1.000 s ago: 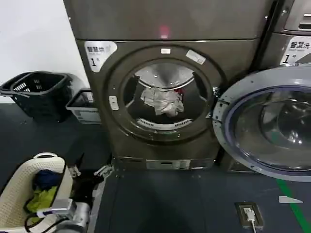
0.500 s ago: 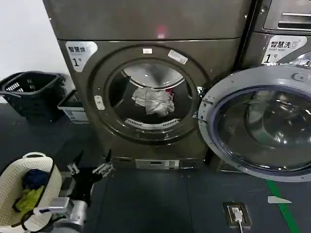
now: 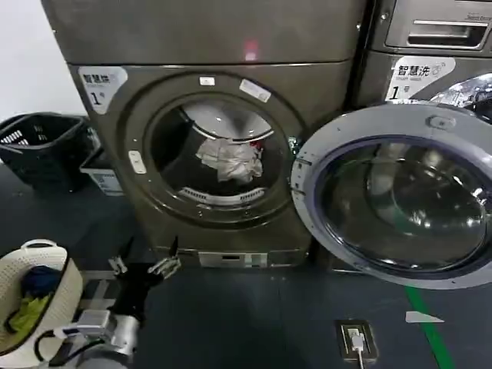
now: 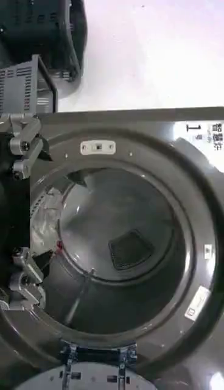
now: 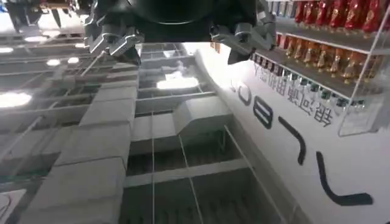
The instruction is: Grasp the clothes from the dryer.
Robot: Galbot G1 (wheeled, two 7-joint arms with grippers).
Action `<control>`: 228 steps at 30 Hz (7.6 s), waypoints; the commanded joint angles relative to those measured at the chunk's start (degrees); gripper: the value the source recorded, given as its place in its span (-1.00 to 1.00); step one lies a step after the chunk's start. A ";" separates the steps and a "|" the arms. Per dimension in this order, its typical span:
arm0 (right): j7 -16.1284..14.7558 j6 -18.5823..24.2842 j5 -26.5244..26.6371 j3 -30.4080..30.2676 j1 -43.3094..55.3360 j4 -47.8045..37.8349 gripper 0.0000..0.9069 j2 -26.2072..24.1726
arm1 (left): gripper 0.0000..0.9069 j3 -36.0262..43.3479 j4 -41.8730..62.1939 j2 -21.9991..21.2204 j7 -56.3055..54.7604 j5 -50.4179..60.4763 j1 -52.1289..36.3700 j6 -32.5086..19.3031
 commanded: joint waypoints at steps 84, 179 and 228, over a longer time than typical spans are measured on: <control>-1.23 10.47 1.57 -0.89 0.15 0.03 1.00 2.17 | 1.00 3.83 3.02 0.45 1.38 2.32 -1.69 -2.11; -3.93 7.58 -0.42 3.05 -2.96 2.63 1.00 3.14 | 1.00 42.38 127.80 -3.67 65.25 50.44 -97.36 -17.63; -3.53 8.90 -0.22 2.91 -2.32 3.68 1.00 3.20 | -1.00 7.25 69.07 -4.13 12.73 2.93 -59.40 -14.41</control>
